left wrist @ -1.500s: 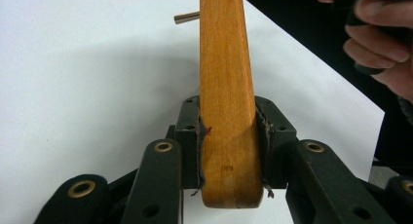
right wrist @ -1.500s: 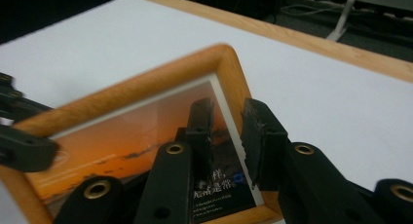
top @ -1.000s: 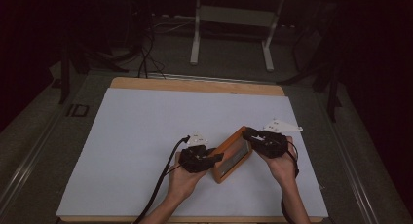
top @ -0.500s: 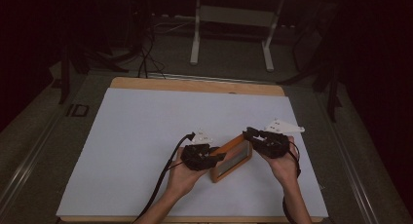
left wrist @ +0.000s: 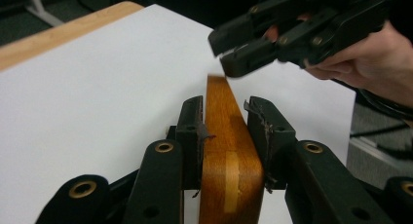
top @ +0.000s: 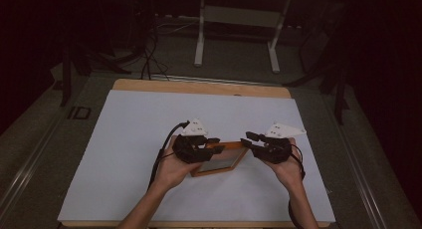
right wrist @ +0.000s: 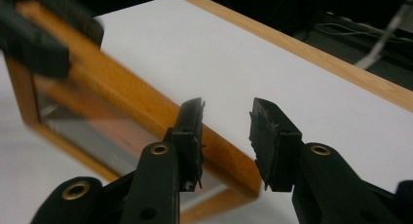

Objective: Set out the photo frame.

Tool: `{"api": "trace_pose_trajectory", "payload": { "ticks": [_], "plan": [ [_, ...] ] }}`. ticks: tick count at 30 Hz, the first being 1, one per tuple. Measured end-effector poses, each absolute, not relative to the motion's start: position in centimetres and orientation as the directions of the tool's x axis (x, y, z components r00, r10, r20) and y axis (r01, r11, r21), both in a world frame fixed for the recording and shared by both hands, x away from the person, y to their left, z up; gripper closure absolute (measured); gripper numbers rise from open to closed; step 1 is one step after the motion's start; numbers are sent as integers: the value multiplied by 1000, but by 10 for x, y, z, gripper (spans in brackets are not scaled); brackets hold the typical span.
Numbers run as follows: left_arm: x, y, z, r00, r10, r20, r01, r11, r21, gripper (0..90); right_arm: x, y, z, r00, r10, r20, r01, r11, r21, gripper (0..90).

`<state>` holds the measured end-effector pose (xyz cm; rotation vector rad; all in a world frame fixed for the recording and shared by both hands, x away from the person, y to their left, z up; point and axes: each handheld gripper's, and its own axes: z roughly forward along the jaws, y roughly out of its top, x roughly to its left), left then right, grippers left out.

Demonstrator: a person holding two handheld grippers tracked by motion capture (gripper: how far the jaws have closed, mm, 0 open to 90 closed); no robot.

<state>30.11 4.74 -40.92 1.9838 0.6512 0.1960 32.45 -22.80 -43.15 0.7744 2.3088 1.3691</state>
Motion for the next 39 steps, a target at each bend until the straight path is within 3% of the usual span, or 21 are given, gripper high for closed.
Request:
{"api": "trace_pose_trajectory", "payload": {
  "ticks": [8,16,23,28,34,37,38,39],
  "plan": [
    [307,67,-378,891,448,-77,290,-430,855,686,321,-214,-430,-877,479,22,233,387,892,617],
    [311,59,-387,923,379,-64,269,-517,813,686,321,-201,-432,-918,396,33,207,405,891,512],
    [316,58,-391,933,351,-84,264,-504,822,685,323,-195,-432,-938,344,46,195,412,890,462],
    [320,55,-391,944,312,-102,254,-496,830,684,323,-185,-427,-952,308,-1,144,450,881,414],
    [322,49,-391,951,283,-123,252,-486,837,680,323,-173,-425,-960,278,-14,124,474,872,429],
    [323,48,-391,953,276,-125,250,-482,840,678,322,-170,-426,-964,266,-25,111,484,868,501],
    [324,48,-391,952,274,-134,255,-475,842,676,321,-169,-426,-969,247,-33,96,492,866,584],
    [324,48,-391,952,274,-134,255,-475,842,674,321,-169,-426,-969,247,-33,96,492,866,584]
  ]
}}
